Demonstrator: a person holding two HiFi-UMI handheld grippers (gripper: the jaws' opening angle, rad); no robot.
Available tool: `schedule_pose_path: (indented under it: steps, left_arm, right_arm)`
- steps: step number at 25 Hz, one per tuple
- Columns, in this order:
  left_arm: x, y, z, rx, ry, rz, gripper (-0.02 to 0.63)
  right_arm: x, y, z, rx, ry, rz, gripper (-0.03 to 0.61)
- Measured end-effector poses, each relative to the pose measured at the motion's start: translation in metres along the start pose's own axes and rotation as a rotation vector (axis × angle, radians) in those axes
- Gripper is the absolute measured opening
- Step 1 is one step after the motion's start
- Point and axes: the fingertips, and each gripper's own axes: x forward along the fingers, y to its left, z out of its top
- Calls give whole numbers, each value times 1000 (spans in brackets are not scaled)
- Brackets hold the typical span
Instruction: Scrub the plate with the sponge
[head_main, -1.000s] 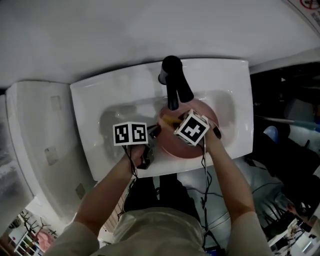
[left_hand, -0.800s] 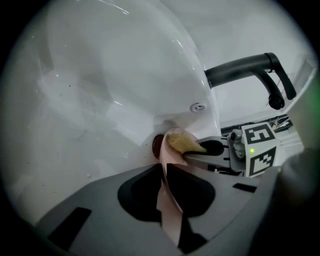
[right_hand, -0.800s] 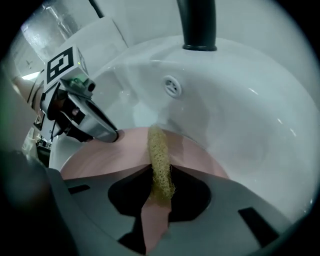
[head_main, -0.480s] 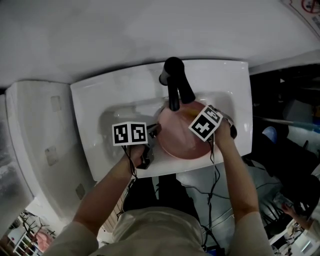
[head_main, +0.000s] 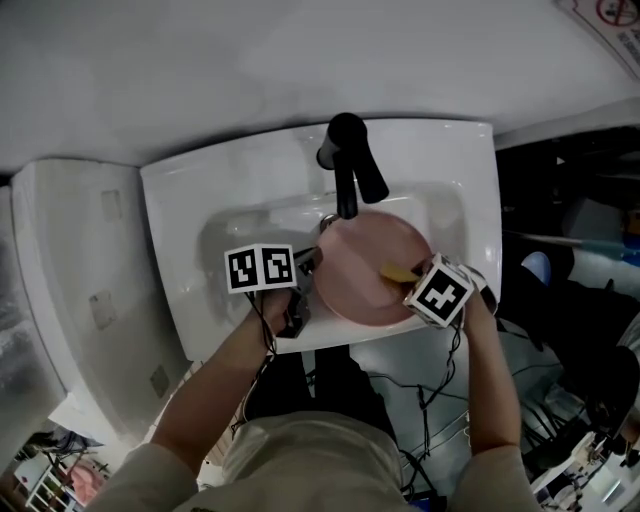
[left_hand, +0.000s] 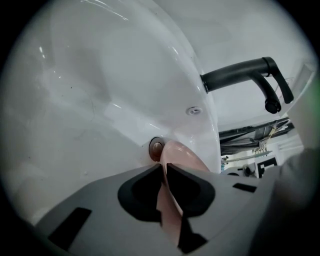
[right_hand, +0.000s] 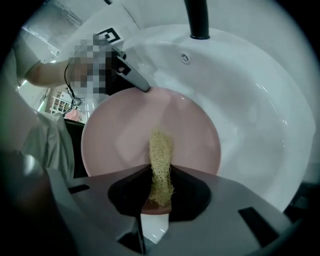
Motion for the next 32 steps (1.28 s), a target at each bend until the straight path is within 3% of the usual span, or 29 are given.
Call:
schedule_pose_path:
  steps: [3, 10, 17, 24, 30, 32]
  left_arm:
    - [-2, 2, 0, 9, -1, 14, 40]
    - [-6, 5, -1, 23, -2, 39, 40]
    - [-14, 15, 0, 24, -20, 53, 40]
    - [-13, 15, -2, -11, -55, 42, 44]
    - [-11, 14, -3, -18, -60, 44, 46]
    - [-10, 15, -4, -22, -63, 51, 44]
  right_arm:
    - [2, 17, 16, -77, -40, -9, 80]
    - [17, 47, 68, -164, -98, 67, 80]
    - [31, 34, 103, -129, -160, 68, 78]
    - [35, -12, 106, 0, -195, -97, 78]
    - [32, -25, 101, 16, -171, -182, 80]
    - [30, -33, 96, 22, -150, -247, 80]
